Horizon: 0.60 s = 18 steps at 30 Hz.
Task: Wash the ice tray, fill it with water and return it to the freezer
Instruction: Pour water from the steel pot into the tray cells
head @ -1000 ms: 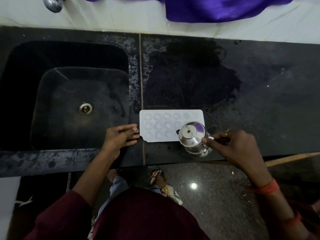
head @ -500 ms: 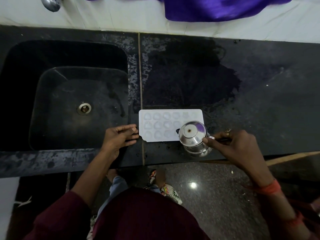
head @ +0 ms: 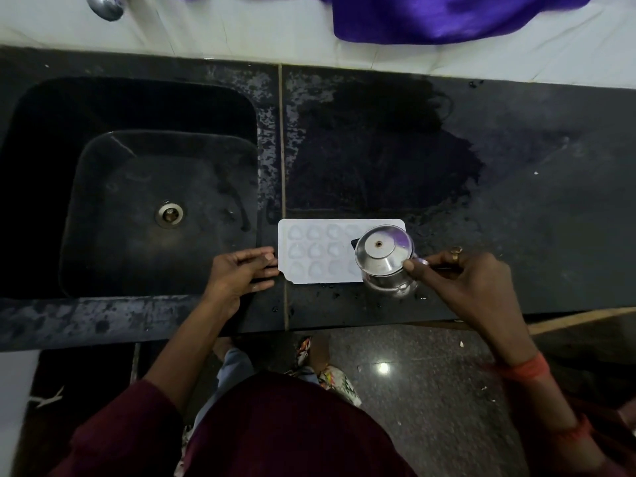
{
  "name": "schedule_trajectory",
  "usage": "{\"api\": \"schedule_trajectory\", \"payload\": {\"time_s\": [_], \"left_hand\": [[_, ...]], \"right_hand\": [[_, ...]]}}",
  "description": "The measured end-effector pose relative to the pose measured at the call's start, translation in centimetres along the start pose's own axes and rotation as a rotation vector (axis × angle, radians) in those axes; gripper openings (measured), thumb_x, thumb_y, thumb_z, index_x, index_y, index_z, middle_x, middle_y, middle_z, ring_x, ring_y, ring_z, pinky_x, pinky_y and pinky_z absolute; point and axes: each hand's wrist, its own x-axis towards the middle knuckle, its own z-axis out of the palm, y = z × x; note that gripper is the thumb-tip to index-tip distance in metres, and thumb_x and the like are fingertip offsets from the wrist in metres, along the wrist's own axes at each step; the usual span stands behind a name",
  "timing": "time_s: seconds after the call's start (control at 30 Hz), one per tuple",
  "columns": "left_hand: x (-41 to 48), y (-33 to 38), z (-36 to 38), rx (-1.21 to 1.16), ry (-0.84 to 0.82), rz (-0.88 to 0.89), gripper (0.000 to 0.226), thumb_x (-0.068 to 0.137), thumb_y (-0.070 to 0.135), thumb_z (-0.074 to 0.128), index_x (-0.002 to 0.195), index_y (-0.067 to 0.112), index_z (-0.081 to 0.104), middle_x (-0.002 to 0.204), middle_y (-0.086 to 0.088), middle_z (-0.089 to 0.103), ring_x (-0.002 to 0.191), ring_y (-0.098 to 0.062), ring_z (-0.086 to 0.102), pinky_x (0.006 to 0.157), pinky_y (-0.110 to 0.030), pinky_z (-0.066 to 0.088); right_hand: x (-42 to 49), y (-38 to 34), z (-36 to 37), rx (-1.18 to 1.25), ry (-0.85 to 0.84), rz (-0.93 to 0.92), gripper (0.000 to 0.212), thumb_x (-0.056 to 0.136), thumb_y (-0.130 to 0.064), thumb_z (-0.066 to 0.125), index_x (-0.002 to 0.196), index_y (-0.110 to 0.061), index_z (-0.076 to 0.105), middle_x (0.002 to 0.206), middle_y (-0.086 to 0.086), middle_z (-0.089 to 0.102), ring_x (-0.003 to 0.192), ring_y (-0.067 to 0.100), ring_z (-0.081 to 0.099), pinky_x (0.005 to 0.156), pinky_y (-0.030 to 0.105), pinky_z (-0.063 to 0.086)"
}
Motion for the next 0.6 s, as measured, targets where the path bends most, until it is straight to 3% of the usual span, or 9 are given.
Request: {"api": "schedule_trajectory", "payload": {"time_s": [0.6], "left_hand": [[-0.11,0.25,0.06,0.002,-0.001,0.001,0.015,0.093,0.01,0.067,0.108,0.009,0.072,0.092,-0.006,0.077,0.074,-0.012,0.075,0.059,-0.025,0.06]], "right_hand": [[0.67,0.03,0.53,-0.077,-0.011,-0.008,0.021,0.075,-0.048,0.078,0.076,-0.026,0.077,0.06,-0.021,0.062,0.062,-0.022,0.057,0.058,0.0,0.042]]}}
